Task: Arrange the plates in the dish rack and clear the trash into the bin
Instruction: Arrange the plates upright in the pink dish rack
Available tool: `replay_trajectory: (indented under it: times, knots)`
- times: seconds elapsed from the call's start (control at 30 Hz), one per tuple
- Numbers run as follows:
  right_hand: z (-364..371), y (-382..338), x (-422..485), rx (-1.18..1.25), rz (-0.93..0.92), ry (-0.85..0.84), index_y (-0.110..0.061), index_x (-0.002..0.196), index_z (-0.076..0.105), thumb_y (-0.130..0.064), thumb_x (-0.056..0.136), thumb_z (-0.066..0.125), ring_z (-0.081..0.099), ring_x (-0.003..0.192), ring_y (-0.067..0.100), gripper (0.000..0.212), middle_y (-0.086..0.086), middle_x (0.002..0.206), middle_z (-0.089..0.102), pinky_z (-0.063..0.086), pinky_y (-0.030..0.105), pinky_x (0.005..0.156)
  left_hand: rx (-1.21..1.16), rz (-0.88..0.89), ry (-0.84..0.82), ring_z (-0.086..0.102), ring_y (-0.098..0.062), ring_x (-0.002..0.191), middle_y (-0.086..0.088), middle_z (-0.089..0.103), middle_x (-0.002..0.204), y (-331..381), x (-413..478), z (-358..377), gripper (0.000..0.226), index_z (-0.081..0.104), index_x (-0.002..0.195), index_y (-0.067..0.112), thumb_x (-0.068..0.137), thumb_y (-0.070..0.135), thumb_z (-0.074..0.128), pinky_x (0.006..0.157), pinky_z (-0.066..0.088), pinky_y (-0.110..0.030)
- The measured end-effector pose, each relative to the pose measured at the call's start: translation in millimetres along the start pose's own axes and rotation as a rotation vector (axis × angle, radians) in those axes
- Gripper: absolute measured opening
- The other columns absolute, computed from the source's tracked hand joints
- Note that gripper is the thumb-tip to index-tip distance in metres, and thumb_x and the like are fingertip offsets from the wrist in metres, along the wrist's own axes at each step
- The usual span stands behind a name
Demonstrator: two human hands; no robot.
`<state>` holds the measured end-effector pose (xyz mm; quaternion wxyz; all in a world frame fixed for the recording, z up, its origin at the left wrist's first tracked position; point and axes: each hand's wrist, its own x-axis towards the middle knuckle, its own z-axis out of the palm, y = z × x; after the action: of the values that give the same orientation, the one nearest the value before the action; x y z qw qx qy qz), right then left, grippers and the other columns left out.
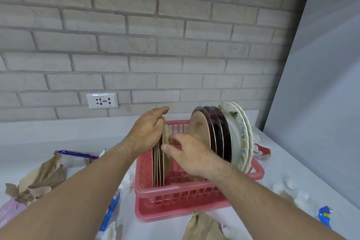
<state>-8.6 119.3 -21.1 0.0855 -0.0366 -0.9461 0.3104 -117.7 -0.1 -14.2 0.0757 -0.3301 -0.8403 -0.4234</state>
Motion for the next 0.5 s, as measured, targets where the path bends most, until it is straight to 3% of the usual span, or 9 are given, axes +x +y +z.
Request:
replay_trajectory:
  times: [0.1,0.17,0.2,0.3,0.4,0.5]
  knots:
    - [2,-3,-1,0.011,-0.005,0.020,-0.017,0.109,0.065,-0.046,0.098,0.047,0.066,0.086,0.013,0.036,0.001,0.096,0.071,0.054,0.031,0.080,-0.007,-0.009,0.010,0.038,-0.008,0.135,0.006,0.046,0.146,-3,0,-1,0.041,0.045,0.142,0.025,0.101,0.028,0.041,0.114,0.027,-0.027]
    - [3,-6,-3,-0.040,-0.010,0.039,-0.016,0.103,0.064,-0.041,0.100,0.042,0.062,0.065,0.014,0.033,0.002,0.078,0.068,0.047,0.025,0.063,0.041,-0.008,0.030,0.039,-0.010,0.135,0.005,0.047,0.146,-4,0,-2,0.044,0.044,0.143,0.025,0.100,0.035,0.043,0.114,0.028,-0.028]
    - [4,-9,-4,-0.093,-0.020,0.052,-0.015,0.106,0.063,-0.037,0.100,0.039,0.059,0.061,0.014,0.033,0.003,0.073,0.067,0.045,0.025,0.063,0.065,-0.006,0.037,0.039,-0.011,0.136,0.004,0.046,0.146,-3,0,-2,0.046,0.044,0.143,0.024,0.100,0.038,0.043,0.113,0.028,-0.028]
    - [8,-17,-5,-0.210,-0.014,0.082,-0.012,0.128,0.051,-0.029,0.097,0.039,0.063,0.063,0.020,0.038,0.005,0.075,0.067,0.053,0.037,0.071,0.132,0.005,0.034,0.039,-0.014,0.136,0.001,0.046,0.146,-1,-1,-1,0.045,0.042,0.144,0.023,0.101,0.037,0.038,0.109,0.027,-0.025]
    - [12,-24,-1,-0.201,0.079,0.064,-0.009,0.123,0.052,-0.026,0.093,0.045,0.061,0.061,0.018,0.035,0.006,0.081,0.064,0.052,0.031,0.052,0.171,0.009,0.019,0.037,-0.014,0.136,-0.001,0.044,0.147,-1,0,0,0.042,0.042,0.144,0.021,0.103,0.027,0.034,0.109,0.023,-0.022]
    - [16,-26,1,-0.198,0.116,0.037,-0.008,0.123,0.052,-0.023,0.095,0.043,0.064,0.070,0.021,0.033,0.008,0.088,0.065,0.054,0.033,0.054,0.172,-0.002,0.018,0.034,-0.013,0.138,0.000,0.041,0.149,-6,0,-2,0.044,0.040,0.146,0.021,0.103,0.021,0.032,0.109,0.020,-0.019]
